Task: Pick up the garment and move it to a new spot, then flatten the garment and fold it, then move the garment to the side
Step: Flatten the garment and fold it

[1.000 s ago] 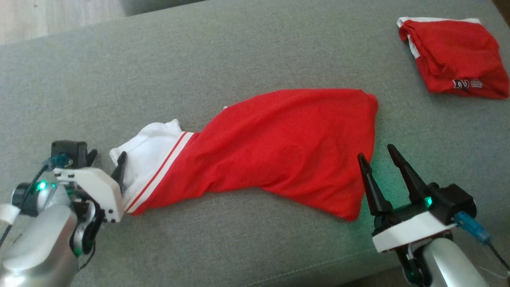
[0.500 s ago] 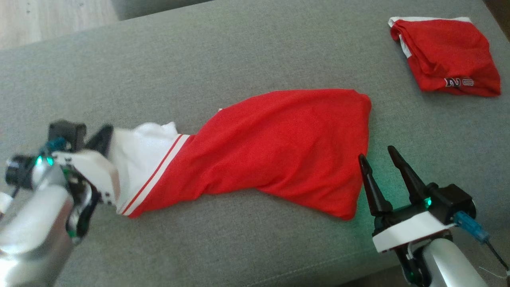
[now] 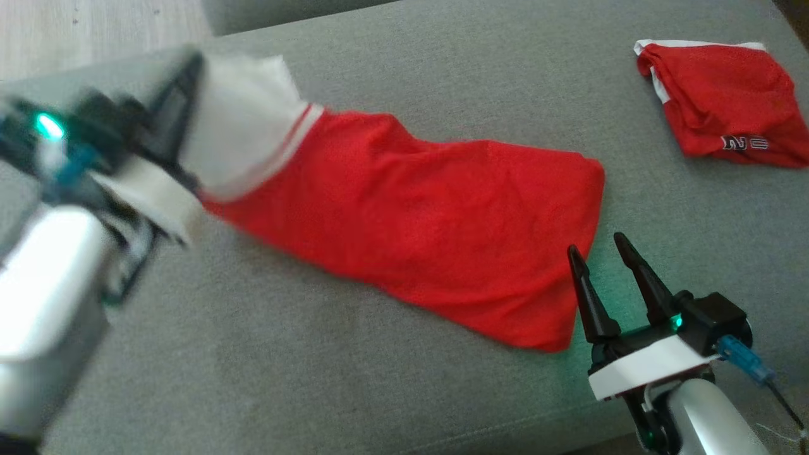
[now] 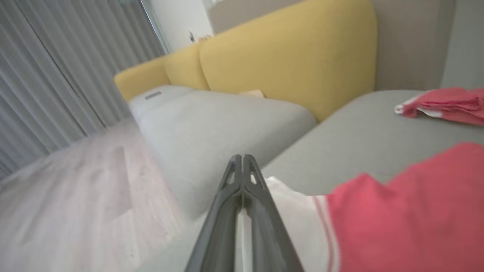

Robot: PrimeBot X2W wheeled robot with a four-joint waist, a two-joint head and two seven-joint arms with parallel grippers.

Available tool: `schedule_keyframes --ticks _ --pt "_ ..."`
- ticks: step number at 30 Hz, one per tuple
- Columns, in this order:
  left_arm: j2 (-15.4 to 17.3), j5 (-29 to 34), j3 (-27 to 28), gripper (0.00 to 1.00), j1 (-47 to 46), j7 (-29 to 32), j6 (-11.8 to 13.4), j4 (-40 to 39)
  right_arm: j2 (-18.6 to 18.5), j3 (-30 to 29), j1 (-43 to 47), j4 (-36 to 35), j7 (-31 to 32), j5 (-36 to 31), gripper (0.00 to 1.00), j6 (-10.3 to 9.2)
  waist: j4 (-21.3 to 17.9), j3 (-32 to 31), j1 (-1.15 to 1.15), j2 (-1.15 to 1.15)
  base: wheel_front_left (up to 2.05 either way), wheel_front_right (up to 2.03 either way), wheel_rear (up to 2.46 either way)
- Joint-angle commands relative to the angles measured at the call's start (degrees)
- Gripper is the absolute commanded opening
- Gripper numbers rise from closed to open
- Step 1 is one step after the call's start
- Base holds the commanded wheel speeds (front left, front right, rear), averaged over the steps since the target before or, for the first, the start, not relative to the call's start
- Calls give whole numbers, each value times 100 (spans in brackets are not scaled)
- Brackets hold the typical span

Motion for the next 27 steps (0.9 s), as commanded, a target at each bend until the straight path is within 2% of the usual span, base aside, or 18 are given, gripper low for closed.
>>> schedule_keyframes --ticks 1,6,12,18,25,26,27 --pt "150 -76 129 0 203 33 -8 -183 -38 80 -154 -160 -61 -33 100 -5 21 32 0 0 0 0 0" --pt "-66 -346 -106 0 1048 -22 69 -330 -35 83 -151 -122 -61 0 100 -5 90 75 0 0 0 0 0" --pt "-253 -337 -114 0 1578 -306 408 -228 -206 122 -596 306 -13 218 100 -5 315 84 0 0 0 0 0" --pt "-261 -86 -59 0 1296 -404 484 -148 -752 285 -1869 1456 873 647 100 -5 619 126 0 0 0 0 0" --pt "-312 20 -54 0 937 -428 395 -45 -1168 1141 -2567 2318 1859 1441 100 -5 796 254 0 0 0 0 0" --pt "-320 32 -54 0 898 -431 386 -26 -1214 1297 -2623 2363 1950 1572 87 -5 806 269 0 0 0 0 0" --pt "-329 48 -58 0 860 -434 378 -11 -1274 1462 -2688 2363 1958 1668 20 -5 816 285 0 0 0 0 0"
